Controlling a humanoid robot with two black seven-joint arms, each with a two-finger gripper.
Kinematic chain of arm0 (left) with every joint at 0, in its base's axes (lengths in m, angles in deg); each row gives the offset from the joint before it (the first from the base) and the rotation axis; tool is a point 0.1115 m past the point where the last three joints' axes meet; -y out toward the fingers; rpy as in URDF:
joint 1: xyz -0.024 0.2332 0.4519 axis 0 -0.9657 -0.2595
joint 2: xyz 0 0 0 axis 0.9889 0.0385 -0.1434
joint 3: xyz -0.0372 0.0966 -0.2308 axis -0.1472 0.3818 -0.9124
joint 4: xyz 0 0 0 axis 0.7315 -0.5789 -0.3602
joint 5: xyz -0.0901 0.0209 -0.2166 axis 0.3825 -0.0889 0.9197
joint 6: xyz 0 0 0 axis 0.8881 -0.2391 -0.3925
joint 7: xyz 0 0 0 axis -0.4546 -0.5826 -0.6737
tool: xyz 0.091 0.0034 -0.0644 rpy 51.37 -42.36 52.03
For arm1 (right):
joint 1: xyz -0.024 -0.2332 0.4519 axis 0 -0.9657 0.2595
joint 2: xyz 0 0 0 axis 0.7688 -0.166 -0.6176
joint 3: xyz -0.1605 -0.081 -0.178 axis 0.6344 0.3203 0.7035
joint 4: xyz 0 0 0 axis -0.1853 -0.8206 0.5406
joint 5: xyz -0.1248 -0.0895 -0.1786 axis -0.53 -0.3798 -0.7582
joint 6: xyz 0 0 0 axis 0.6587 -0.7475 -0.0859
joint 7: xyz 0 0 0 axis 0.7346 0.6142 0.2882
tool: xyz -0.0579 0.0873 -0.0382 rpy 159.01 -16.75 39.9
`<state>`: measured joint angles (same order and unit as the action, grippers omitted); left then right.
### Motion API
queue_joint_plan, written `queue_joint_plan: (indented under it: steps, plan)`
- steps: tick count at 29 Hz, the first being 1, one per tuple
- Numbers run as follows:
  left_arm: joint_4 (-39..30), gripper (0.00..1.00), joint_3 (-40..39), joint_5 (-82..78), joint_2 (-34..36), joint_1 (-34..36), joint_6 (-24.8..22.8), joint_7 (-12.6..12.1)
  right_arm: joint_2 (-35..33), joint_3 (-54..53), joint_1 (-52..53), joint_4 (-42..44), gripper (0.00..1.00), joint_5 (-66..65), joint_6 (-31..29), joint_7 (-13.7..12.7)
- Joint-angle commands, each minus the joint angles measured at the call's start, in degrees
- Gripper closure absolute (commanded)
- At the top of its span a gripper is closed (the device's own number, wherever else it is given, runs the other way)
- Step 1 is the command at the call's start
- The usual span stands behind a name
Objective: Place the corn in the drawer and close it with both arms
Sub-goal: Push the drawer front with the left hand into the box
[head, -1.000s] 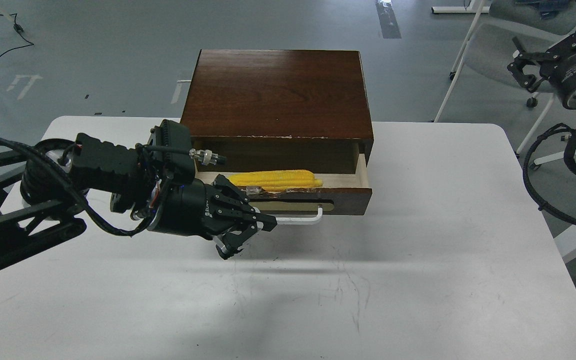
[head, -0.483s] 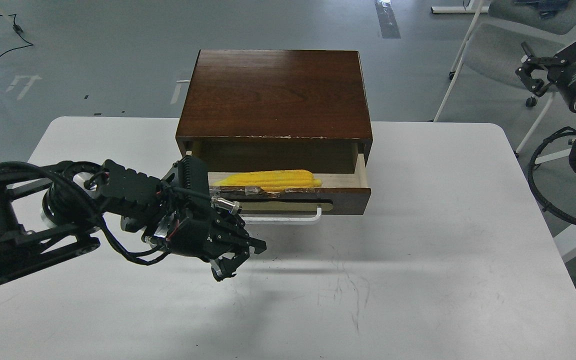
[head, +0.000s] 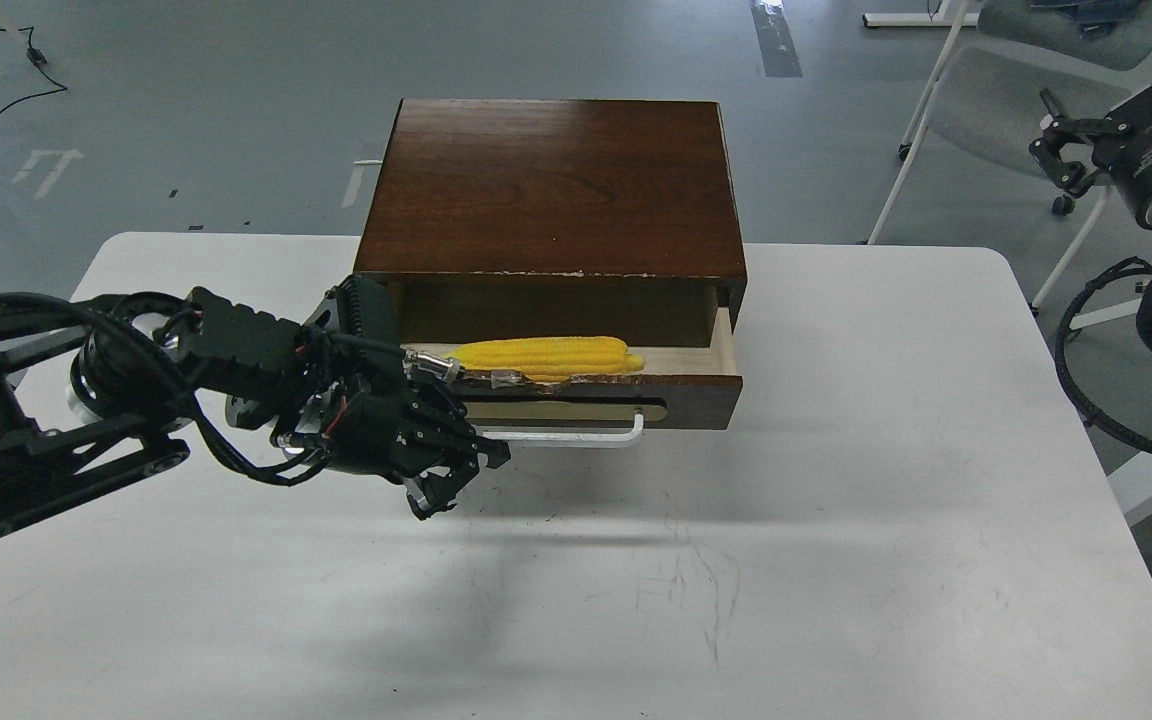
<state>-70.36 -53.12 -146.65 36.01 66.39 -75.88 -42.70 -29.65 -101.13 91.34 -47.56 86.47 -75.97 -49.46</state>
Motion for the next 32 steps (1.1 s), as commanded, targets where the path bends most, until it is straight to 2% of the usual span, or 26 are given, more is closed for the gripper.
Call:
queue_joint_plan:
  steps: [1, 18, 24, 32]
  plan:
    - [0.4, 1.0, 0.0, 0.0, 0.1, 0.0, 0.0, 0.0, 0.0, 0.2, 0.0, 0.0, 0.01, 0.0, -0.1, 0.0]
    - [5.1, 1.0, -0.4, 0.0, -0.4, 0.8, 0.0, 0.0, 0.0, 0.3, 0.0, 0.0, 0.01, -0.1, -0.2, 0.2]
    - [9.4, 1.0, -0.4, 0.0, -1.1, 0.7, 1.9, 0.0, 0.0, 0.3, -0.1, 0.0, 0.01, -0.2, -0.3, 0.2]
    - [10.3, 1.0, -0.5, 0.0, -1.3, 0.9, 2.5, 0.0, 0.1, 0.6, -0.1, 0.0, 0.01, -1.9, -0.3, 0.3]
